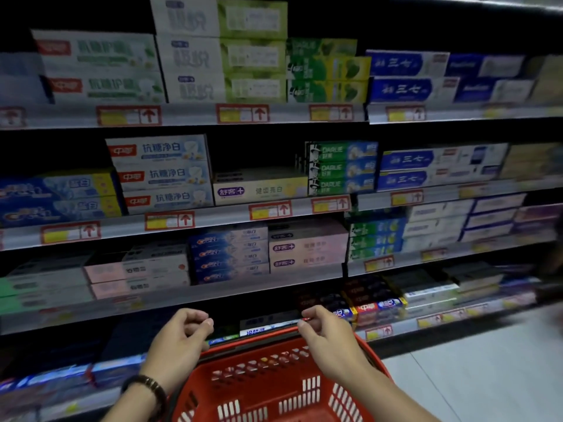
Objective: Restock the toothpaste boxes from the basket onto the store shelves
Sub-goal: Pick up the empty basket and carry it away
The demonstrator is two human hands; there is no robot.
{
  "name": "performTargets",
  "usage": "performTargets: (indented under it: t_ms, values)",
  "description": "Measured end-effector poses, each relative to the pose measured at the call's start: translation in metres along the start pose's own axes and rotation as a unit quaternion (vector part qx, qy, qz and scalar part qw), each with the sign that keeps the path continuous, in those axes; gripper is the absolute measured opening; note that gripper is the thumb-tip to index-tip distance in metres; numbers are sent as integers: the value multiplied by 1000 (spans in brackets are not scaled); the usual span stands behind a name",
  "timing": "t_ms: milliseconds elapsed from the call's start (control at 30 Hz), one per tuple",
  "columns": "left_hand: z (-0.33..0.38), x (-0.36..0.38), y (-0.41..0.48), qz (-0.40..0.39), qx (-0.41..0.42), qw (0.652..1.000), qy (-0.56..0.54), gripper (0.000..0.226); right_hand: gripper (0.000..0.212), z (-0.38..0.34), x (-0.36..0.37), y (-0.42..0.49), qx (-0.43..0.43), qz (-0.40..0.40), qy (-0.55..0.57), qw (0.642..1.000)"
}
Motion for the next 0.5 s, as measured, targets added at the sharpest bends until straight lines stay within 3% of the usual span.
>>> performTargets:
  t_ms: [500]
  values:
    - [12, -2, -21, -15, -59, 997, -45, 10, 11, 10, -41, -36, 63, 31, 100, 992]
Point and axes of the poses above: each hand's wrist, its own y-axis towards the middle knuckle, its own x-axis out of the palm, z = x × y, the point moved 5 cm from there along y, towards the middle knuckle, and after that the axes turned 9 degrees about z, right-handed, at the moved point
